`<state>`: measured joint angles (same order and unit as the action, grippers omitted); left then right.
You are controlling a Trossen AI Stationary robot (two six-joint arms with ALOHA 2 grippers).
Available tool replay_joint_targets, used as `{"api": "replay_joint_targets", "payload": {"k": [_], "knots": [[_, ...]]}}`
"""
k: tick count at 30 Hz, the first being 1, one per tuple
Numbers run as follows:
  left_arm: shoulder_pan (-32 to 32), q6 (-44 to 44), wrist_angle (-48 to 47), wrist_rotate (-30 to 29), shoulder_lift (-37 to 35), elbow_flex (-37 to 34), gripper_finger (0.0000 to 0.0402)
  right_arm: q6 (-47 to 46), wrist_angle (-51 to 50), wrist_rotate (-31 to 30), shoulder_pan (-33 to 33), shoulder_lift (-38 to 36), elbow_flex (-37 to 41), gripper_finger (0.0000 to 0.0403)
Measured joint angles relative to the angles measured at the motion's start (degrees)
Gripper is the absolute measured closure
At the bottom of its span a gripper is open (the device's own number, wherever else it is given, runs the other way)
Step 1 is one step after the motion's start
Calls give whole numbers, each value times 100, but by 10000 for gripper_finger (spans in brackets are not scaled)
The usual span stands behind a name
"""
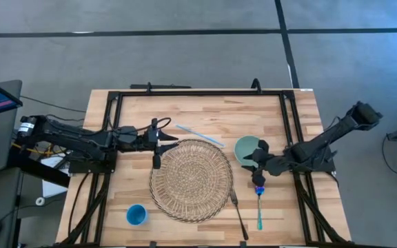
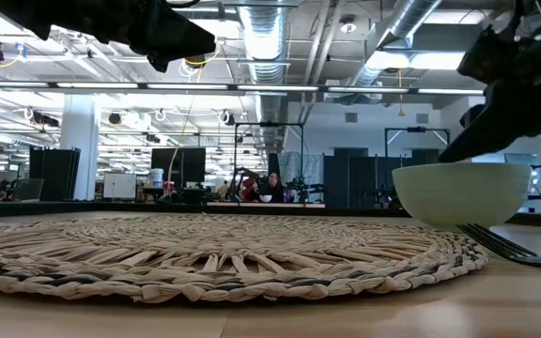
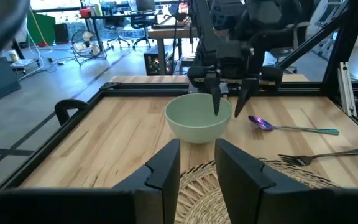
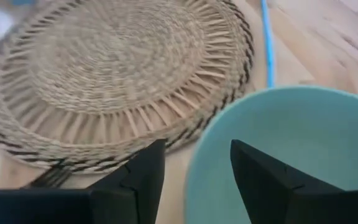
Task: Pick & Place Utensil
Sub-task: Put the green bowl on the brown mat
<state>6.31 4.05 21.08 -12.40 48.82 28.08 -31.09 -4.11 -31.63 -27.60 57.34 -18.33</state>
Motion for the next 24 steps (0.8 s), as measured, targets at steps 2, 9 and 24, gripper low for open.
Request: {"api": "replay_joint_targets", "payload": {"k": [2,9,24], "knots": [[0,0,0,0,0,0,300,-95,-78,-42,2,115,0,227],[0,0,36,0,0,0,300,-109,-136,34,0,584,0,265],[7,-2,46,4,0,0,300,-94,445,222,125,791,-527,386]]}}
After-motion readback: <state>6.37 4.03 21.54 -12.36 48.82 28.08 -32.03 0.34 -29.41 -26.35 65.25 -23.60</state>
